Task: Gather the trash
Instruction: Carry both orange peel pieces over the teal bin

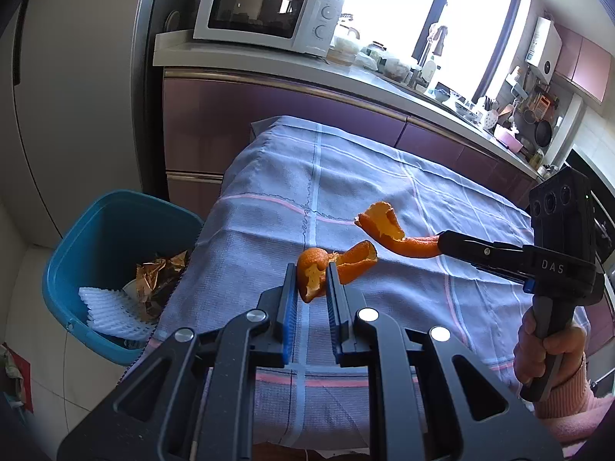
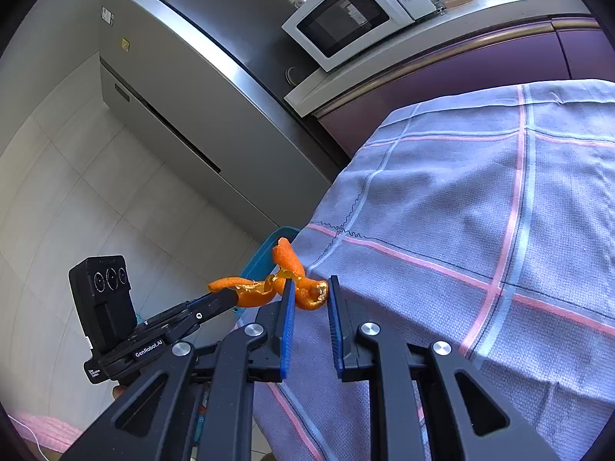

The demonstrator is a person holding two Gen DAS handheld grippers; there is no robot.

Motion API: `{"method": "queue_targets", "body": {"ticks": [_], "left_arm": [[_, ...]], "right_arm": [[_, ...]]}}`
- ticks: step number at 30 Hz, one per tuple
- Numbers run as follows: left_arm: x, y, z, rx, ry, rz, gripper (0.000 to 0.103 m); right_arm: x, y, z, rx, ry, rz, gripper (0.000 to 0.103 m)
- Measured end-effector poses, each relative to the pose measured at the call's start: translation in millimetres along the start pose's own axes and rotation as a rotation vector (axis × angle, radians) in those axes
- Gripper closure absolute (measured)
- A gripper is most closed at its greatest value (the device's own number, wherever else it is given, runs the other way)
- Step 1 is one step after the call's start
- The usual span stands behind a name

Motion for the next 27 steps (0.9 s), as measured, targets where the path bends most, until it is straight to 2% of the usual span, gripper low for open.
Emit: {"method": "queue_targets", "body": {"ticks": [27], "left_arm": [[3,19,-27,0.044,0.037,0.03,0.088]], "right_arm": [[0,-19,-21,0.037,0.028,-0.025,0.088]]}}
Point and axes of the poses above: each gripper's, at about its wrist camera, not at the fingertips, and y roughly against the way its jaws point, z to its right, x to its top, the point moved 9 cm from there along -y, roughly the way its jaws point, and after that the axes turned 8 degrees about -x, right-handed, at the moved point
